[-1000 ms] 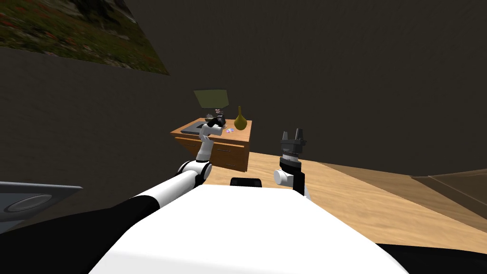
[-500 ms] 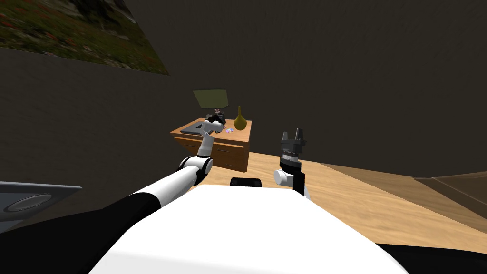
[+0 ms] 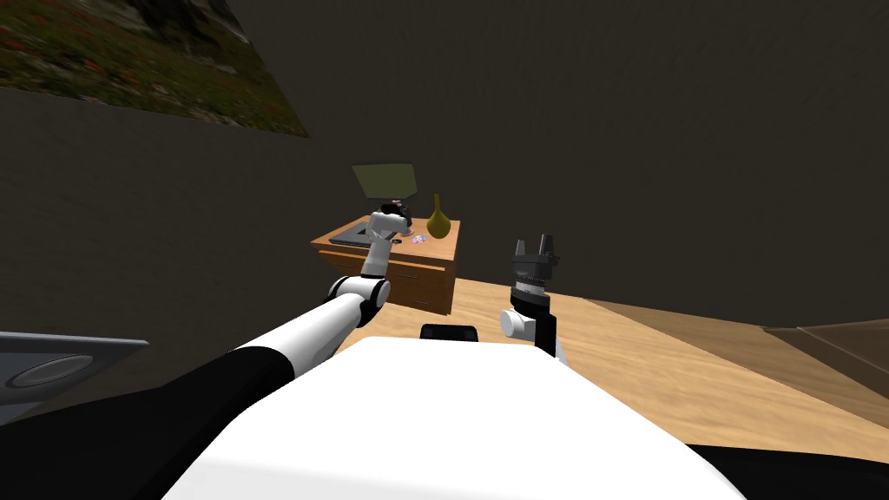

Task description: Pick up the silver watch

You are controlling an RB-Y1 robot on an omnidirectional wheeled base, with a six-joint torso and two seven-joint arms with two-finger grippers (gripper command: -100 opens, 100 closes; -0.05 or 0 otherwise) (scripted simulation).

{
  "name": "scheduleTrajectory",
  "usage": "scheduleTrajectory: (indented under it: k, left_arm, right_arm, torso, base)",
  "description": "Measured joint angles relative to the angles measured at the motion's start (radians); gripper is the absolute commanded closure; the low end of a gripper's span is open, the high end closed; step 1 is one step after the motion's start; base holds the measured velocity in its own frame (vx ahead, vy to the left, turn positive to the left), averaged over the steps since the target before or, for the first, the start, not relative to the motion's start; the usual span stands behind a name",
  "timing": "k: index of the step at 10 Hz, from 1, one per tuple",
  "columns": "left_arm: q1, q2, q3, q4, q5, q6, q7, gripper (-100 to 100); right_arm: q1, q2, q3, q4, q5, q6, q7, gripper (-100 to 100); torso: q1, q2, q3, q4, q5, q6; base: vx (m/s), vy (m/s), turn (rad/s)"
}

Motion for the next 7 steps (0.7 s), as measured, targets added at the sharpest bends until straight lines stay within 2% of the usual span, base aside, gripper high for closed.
scheduleTrajectory:
  k: [2, 6, 7]
  left_arm:
    - [-0.032, 0.001, 0.006, 0.047, 0.001, 0.051, 0.0, -100]
    - [-0.128, 0.003, 0.029, 0.156, 0.004, 0.167, -0.005, -100]
    - [-0.137, 0.004, 0.031, 0.177, 0.005, 0.189, -0.006, -100]
  right_arm:
    - [0.0, 0.0, 0.0, 0.0, 0.0, 0.0, 0.0, 0]
    - [0.0, 0.0, 0.0, 0.0, 0.0, 0.0, 0.0, 0]
    - [0.0, 0.0, 0.0, 0.0, 0.0, 0.0, 0.0, 0]
  torso:
    - [0.0, 0.0, 0.0, 0.0, 0.0, 0.0]
    - [0.001, 0.0, 0.0, 0.0, 0.0, 0.0]
    - [0.001, 0.0, 0.0, 0.0, 0.0, 0.0]
  base:
    - [0.017, 0.005, 0.008]
    - [0.024, 0.016, 0.008]
    - [0.017, 0.016, 0.02]
